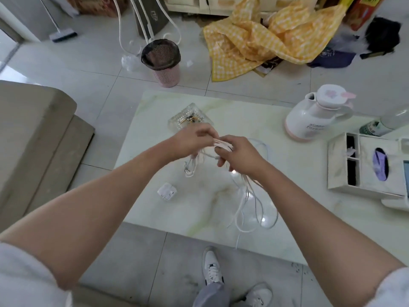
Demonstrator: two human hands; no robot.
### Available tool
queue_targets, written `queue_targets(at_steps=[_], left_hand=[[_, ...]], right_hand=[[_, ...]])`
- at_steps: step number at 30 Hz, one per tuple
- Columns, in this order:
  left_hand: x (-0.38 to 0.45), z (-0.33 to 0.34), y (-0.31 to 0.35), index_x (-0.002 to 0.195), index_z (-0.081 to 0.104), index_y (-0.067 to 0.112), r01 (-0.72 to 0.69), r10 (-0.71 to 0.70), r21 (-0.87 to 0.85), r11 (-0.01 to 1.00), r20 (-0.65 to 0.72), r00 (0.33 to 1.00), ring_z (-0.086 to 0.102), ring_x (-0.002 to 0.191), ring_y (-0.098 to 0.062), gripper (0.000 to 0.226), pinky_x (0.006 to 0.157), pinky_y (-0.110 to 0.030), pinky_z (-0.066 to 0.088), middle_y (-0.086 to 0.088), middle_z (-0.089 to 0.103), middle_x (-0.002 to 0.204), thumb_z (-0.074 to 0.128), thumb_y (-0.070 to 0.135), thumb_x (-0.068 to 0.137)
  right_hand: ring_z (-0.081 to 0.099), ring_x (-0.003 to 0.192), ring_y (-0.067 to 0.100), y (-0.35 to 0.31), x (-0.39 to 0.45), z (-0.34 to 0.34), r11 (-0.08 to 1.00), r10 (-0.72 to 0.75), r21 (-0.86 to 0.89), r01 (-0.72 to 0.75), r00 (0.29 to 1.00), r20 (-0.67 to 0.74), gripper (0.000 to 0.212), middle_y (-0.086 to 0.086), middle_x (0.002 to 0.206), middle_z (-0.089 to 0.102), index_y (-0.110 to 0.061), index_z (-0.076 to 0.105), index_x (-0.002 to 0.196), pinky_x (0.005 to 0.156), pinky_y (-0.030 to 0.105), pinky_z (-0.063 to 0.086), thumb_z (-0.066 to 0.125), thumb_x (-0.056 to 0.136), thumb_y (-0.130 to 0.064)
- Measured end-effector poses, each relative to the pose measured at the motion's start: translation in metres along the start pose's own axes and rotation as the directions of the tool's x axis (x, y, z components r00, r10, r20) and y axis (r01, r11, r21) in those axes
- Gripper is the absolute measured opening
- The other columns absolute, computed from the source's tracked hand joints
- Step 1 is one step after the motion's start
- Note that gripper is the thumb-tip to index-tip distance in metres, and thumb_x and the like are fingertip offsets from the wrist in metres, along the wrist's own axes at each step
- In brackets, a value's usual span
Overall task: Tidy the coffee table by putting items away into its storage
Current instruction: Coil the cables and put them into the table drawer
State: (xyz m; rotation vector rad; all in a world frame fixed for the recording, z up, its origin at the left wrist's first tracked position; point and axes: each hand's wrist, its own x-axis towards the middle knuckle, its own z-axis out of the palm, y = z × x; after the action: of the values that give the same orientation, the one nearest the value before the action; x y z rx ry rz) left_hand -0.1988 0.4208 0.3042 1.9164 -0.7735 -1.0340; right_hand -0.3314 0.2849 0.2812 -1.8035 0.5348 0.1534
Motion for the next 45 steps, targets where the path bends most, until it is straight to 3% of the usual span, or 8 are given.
queue_targets(at_steps=[4, 6, 11, 20, 25, 35, 41, 45], left_hand=[[-0.013, 0.005, -0.077, 0.114, 0.063, 0.028, 0.335, -0.308, -0.031, 0.942, -0.483, 0.820, 0.062, 0.106, -0.026, 0.027, 0.081, -0.032, 0.049, 0.001, 0.065, 0.119, 0.050, 0.024, 0.090], [-0.028, 0.019, -0.129, 0.140, 0.045, 0.023, 0.606, -0.485, 0.247, 0.756, -0.409, 0.773, 0.057, 0.116, -0.033, 0.050, 0.092, -0.036, 0.049, -0.013, 0.052, 0.136, 0.057, 0.026, 0.092], [-0.052, 0.061, -0.214, 0.156, 0.019, 0.030, 0.647, -0.577, 0.481, 0.592, -0.308, 0.757, 0.043, 0.132, -0.044, 0.084, 0.108, -0.043, 0.039, -0.021, 0.025, 0.156, 0.064, 0.049, 0.088], [-0.046, 0.099, -0.206, 0.136, 0.043, 0.031, 0.597, -0.410, 0.329, 0.731, -0.488, 0.771, 0.053, 0.113, -0.038, 0.060, 0.090, -0.040, 0.045, -0.015, 0.051, 0.124, 0.065, 0.039, 0.081], [-0.012, 0.134, -0.078, 0.125, 0.044, 0.034, 0.221, -0.113, 0.127, 0.967, -0.564, 0.818, 0.059, 0.098, -0.016, 0.067, 0.083, -0.032, 0.048, 0.005, 0.055, 0.116, 0.068, 0.061, 0.068], [0.008, 0.168, -0.001, 0.128, 0.049, 0.034, -0.119, 0.159, 0.236, 0.964, -0.159, 0.974, 0.061, 0.095, 0.000, 0.075, 0.076, -0.015, 0.048, 0.016, 0.057, 0.114, 0.077, 0.058, 0.062], [0.038, 0.189, -0.090, 0.063, 0.057, 0.011, 0.482, -0.405, 0.341, 0.807, -0.273, 0.873, 0.070, 0.065, -0.023, 0.046, 0.062, -0.026, 0.052, -0.010, 0.072, 0.067, 0.057, 0.050, 0.087], [0.054, 0.226, -0.118, 0.065, 0.058, 0.015, 0.624, -0.568, 0.197, 0.757, -0.274, 0.776, 0.063, 0.046, -0.019, 0.047, 0.049, -0.023, 0.046, 0.000, 0.063, 0.050, 0.061, 0.061, 0.076]], right_hand=[[0.044, 0.040, 0.011, 0.027, -0.024, -0.029, 0.975, 0.059, 0.215, -0.052, 0.998, -0.027, 0.016, -0.004, 0.043, 0.050, -0.023, 0.077, 0.094, 0.041, 0.022, 0.039, 0.061, 0.092, -0.025], [0.042, 0.038, 0.009, 0.037, -0.035, -0.035, 0.962, 0.054, 0.270, -0.045, 0.998, -0.027, 0.019, -0.006, 0.043, 0.046, -0.025, 0.076, 0.100, 0.040, 0.020, 0.038, 0.058, 0.095, -0.024], [0.036, 0.039, 0.007, 0.062, -0.039, -0.022, 0.923, 0.060, 0.384, -0.014, 0.992, -0.108, 0.019, -0.008, 0.042, 0.039, -0.020, 0.074, 0.104, 0.044, 0.025, 0.037, 0.057, 0.097, -0.022], [0.042, 0.044, 0.009, 0.092, -0.040, -0.008, 0.859, 0.095, 0.511, 0.017, 0.977, -0.192, 0.018, -0.002, 0.052, 0.048, -0.019, 0.074, 0.099, 0.049, 0.023, 0.041, 0.057, 0.097, -0.015], [0.067, 0.085, 0.016, 0.083, -0.050, -0.014, 0.816, 0.140, 0.578, 0.019, 0.963, -0.229, 0.017, -0.002, 0.094, 0.072, -0.023, 0.075, 0.094, 0.077, 0.032, 0.053, 0.060, 0.095, -0.015], [0.073, 0.076, 0.011, 0.083, -0.085, -0.060, 0.910, 0.133, 0.412, 0.036, 0.919, -0.372, 0.030, -0.004, 0.086, 0.076, -0.025, 0.071, 0.101, 0.062, 0.021, 0.056, 0.074, 0.073, -0.015], [0.069, 0.063, 0.011, 0.130, -0.094, -0.077, 0.820, 0.245, 0.573, 0.000, 0.904, -0.351, 0.019, -0.007, 0.070, 0.072, -0.024, 0.072, 0.079, 0.060, 0.034, 0.060, 0.080, 0.070, -0.009], [0.070, 0.063, 0.008, 0.170, -0.091, -0.076, 0.837, 0.256, 0.548, -0.005, 0.887, -0.384, 0.029, -0.012, 0.068, 0.071, -0.023, 0.065, 0.088, 0.054, 0.026, 0.056, 0.086, 0.068, -0.019]])
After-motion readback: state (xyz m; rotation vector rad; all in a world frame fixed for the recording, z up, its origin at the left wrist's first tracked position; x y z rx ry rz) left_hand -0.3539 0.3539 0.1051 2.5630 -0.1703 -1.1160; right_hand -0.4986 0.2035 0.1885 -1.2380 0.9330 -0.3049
